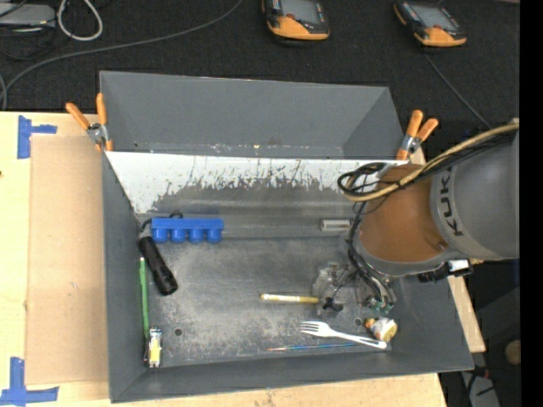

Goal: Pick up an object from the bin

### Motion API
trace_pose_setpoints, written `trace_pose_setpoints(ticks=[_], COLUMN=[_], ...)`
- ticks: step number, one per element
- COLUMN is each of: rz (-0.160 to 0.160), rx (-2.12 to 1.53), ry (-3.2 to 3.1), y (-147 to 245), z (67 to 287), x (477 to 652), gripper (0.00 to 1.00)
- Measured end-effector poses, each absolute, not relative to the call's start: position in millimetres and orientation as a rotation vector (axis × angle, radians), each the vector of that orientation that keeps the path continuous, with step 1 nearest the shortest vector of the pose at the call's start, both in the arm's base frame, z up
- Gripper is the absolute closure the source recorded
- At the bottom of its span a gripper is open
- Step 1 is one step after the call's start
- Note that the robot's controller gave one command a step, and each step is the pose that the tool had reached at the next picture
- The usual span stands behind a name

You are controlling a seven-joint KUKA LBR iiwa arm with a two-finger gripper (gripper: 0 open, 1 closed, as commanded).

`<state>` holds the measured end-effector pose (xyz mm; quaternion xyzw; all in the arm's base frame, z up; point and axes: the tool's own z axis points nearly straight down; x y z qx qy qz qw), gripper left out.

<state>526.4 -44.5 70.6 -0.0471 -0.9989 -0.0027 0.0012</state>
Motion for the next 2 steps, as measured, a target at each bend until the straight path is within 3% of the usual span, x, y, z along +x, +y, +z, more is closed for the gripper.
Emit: trace_pose_setpoints(ticks=[1,2], rz=[-0.008,-0.01], rx=[-0.146,-0.145], ry=[-3.136,-3.126], y=[-44.3,-44.1], z=[71.3,109.4], x=[526.7,523.5], gripper=[1.0,1.0])
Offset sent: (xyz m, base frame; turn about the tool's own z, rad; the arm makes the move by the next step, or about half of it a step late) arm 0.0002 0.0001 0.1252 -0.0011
